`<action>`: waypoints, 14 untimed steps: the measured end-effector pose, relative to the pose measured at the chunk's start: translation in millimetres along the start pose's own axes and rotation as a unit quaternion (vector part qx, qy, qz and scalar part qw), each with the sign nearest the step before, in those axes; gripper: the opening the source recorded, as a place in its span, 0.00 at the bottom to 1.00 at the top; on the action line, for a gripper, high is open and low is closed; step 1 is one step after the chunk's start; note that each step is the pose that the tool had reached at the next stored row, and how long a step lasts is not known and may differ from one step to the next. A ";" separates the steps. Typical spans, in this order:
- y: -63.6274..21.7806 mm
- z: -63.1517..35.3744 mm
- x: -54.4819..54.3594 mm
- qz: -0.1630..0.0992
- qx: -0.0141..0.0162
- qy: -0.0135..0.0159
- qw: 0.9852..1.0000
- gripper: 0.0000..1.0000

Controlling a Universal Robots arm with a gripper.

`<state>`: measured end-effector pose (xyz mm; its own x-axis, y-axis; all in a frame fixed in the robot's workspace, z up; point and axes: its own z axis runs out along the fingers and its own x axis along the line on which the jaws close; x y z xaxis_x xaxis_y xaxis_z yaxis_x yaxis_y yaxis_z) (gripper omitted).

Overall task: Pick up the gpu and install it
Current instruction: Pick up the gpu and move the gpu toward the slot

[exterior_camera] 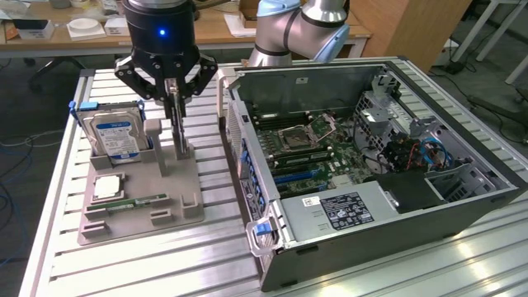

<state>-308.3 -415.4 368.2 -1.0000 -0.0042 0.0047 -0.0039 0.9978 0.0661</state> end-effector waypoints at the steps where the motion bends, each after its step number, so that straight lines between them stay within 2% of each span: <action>1: 0.0 -0.7 0.0 0.000 0.000 0.000 1.000 0.27; 14: 0.8 -12.0 0.1 0.000 0.000 0.000 1.000 0.27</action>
<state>-308.3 -415.4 380.3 -1.0000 -0.0042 0.0048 -0.0039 0.9978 0.0658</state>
